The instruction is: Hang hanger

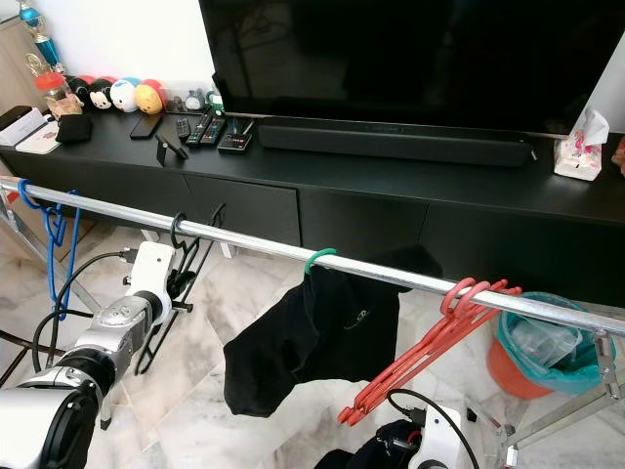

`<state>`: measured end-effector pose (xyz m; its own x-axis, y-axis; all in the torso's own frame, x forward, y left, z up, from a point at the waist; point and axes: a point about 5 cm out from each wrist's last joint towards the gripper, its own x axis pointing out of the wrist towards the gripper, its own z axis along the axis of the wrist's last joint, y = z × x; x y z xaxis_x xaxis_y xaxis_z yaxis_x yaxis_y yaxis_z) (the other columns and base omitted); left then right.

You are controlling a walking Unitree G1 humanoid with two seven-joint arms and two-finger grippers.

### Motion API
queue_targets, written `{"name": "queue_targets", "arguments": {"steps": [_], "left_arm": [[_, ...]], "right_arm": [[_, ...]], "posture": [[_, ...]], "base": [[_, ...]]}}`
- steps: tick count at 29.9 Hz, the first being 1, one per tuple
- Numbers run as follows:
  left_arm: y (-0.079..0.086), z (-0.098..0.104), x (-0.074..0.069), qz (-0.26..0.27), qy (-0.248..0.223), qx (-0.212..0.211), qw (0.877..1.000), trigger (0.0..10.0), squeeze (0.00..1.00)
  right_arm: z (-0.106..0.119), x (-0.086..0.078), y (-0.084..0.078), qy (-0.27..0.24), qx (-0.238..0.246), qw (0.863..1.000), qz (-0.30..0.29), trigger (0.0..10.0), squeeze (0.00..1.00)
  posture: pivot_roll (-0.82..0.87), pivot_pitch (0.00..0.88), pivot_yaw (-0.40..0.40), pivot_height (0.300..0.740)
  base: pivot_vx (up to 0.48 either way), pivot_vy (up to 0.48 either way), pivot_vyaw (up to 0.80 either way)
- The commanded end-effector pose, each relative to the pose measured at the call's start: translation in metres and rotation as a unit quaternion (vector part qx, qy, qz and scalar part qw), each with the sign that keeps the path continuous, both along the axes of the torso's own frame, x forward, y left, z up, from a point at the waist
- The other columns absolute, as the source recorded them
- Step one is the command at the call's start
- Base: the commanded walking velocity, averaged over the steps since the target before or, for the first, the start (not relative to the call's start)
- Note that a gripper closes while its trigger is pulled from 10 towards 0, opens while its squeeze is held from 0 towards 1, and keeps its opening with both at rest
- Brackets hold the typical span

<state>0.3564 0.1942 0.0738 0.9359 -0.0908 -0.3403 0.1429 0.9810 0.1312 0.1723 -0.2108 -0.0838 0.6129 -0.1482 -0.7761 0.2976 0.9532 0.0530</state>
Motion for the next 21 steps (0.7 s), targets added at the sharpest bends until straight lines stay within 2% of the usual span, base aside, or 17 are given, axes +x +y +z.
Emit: {"name": "queue_targets", "arguments": {"steps": [1, 7, 16, 21], "left_arm": [[-0.0010, 0.0037, 0.0028, -0.001, -0.004, 0.000, 1.000, 0.0, 0.00], [-0.0022, 0.0073, 0.0045, -0.003, -0.018, 0.004, 1.000, 0.0, 0.00], [-0.0019, -0.0008, -0.0012, 0.006, -0.016, -0.001, 1.000, 0.0, 0.00], [0.0028, 0.0080, 0.0006, 0.024, -0.061, -0.007, 0.998, 0.0, 0.00]], "right_arm": [[0.0008, 0.0014, 0.0001, -0.003, -0.001, 1.000, 0.002, 10.0, 0.00], [0.0015, 0.0030, 0.0002, -0.006, 0.000, 1.000, 0.002, 10.0, 0.00], [0.0033, 0.0073, 0.0013, -0.011, 0.001, 1.000, 0.002, 10.0, 0.00], [0.0053, 0.0114, 0.0015, -0.018, 0.000, 1.000, 0.000, 10.0, 0.00]], "posture": [[-0.03, 0.000, 0.052, 0.740], [-0.03, 0.000, 0.053, 0.740], [-0.02, 0.000, 0.050, 0.740], [-0.02, 0.000, 0.050, 0.740]], "base": [[0.000, 0.000, 0.00], [0.000, 0.000, 0.00], [0.000, 0.000, 0.00], [0.000, 0.000, 0.00]]}}
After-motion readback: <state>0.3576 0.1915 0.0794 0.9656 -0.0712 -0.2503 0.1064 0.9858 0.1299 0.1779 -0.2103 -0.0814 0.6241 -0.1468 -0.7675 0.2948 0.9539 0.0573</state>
